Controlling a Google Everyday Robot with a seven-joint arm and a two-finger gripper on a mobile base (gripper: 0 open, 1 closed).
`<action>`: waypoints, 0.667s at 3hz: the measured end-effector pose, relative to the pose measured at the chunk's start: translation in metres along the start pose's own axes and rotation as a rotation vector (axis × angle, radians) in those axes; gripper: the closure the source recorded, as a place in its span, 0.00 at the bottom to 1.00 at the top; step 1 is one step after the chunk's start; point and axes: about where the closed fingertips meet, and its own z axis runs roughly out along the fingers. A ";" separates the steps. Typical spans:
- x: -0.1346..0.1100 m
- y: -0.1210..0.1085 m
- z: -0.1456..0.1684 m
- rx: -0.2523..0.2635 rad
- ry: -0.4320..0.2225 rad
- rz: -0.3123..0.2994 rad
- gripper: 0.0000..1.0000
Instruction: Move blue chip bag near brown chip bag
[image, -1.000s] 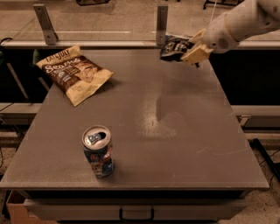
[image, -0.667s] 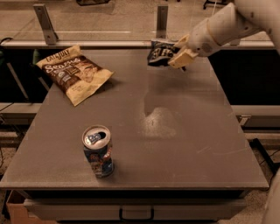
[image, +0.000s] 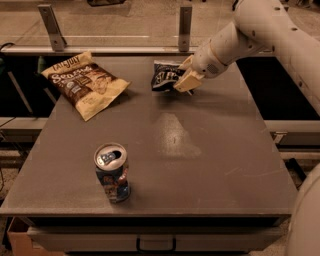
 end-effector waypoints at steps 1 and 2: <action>-0.001 0.006 0.020 -0.026 -0.001 0.007 1.00; -0.016 0.023 0.040 -0.073 -0.025 -0.018 0.83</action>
Offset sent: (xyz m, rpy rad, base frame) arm -0.0280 0.0717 -0.0309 0.0378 0.0573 0.1323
